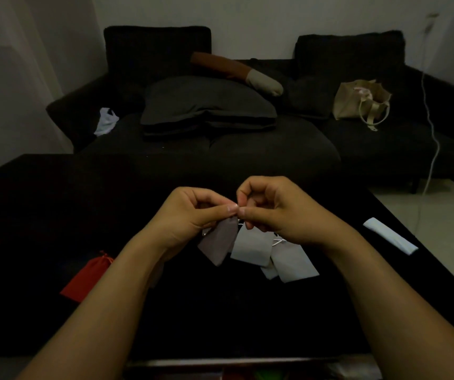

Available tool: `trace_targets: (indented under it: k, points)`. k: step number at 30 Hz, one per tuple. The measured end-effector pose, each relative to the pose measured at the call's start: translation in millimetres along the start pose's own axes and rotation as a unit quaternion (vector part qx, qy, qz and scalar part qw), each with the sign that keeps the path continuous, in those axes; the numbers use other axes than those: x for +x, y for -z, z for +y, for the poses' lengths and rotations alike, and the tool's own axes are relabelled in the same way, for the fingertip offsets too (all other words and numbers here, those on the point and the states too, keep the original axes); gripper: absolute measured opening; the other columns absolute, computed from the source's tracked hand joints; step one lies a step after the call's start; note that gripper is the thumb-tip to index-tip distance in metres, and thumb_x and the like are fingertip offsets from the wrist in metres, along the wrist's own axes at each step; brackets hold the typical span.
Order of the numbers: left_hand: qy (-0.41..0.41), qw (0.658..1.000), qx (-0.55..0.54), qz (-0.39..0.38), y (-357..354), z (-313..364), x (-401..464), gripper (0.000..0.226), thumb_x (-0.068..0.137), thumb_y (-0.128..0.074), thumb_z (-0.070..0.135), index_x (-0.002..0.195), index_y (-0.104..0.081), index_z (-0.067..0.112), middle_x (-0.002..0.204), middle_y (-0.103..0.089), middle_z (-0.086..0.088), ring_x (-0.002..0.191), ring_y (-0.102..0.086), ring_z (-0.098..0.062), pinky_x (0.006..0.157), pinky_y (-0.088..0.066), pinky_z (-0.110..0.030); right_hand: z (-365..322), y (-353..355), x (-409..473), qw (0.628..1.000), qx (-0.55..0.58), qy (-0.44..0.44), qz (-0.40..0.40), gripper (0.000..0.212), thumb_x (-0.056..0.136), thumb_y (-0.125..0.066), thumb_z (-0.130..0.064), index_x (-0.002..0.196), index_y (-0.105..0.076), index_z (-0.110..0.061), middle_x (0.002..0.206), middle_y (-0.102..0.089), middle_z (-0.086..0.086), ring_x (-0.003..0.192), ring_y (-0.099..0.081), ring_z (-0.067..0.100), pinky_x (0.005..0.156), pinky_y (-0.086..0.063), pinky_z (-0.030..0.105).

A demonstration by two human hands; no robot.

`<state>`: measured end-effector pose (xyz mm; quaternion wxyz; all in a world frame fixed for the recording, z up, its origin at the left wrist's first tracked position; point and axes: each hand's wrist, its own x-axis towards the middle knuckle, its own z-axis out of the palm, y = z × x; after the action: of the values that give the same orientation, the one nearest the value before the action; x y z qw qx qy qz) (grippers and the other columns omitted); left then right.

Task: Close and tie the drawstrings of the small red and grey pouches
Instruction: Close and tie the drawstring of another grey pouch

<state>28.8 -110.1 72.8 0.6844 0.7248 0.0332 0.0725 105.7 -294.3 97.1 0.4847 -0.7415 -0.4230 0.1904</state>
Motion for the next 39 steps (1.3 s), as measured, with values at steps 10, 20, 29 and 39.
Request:
trace_targets:
  k: [10, 20, 29, 39]
  points:
    - [0.026, 0.995, -0.097, -0.003, -6, 7, -3, 0.019, 0.067, -0.072, 0.010, 0.085, -0.074, 0.013, 0.078, -0.075, -0.006, 0.072, -0.072, -0.012, 0.062, -0.055, -0.019, 5, 3, 0, 0.999, 0.048, -0.009, 0.008, 0.001, 0.095, -0.063, -0.012, 0.096, -0.063, -0.012, 0.073, -0.066, 0.006, 0.061, -0.058, 0.012, 0.057, -0.046, 0.023]
    - [-0.019, 0.996, -0.030, 0.087, -7, 5, 1, 0.029, 0.075, -0.076, -0.003, 0.098, -0.065, 0.011, 0.080, -0.076, -0.009, 0.076, -0.073, -0.017, 0.067, -0.056, -0.026, 1, 17, -3, 0.987, -0.143, -0.044, 0.065, 0.010, 0.087, -0.072, -0.015, 0.093, -0.076, -0.021, 0.079, -0.075, 0.000, 0.073, -0.071, 0.008, 0.070, -0.058, 0.024]
    - [-0.104, 0.988, 0.112, 0.003, -14, 5, -4, 0.032, 0.075, -0.077, -0.006, 0.103, -0.063, 0.001, 0.082, -0.076, -0.013, 0.078, -0.074, -0.019, 0.074, -0.059, -0.024, 0, 3, 4, 0.961, -0.223, 0.091, 0.139, 0.012, 0.077, -0.083, -0.017, 0.084, -0.079, -0.026, 0.076, -0.070, -0.012, 0.076, -0.066, 0.000, 0.069, -0.046, 0.013]
    - [-0.123, 0.992, -0.006, 0.023, -18, 2, -3, 0.035, 0.074, -0.074, 0.004, 0.109, -0.065, 0.006, 0.084, -0.076, -0.010, 0.081, -0.073, -0.018, 0.076, -0.056, -0.023, 15, 5, 0, 0.980, 0.178, -0.048, 0.079, 0.009, 0.087, -0.070, -0.007, 0.090, -0.078, -0.009, 0.083, -0.075, 0.009, 0.070, -0.066, 0.011, 0.063, -0.052, 0.020]
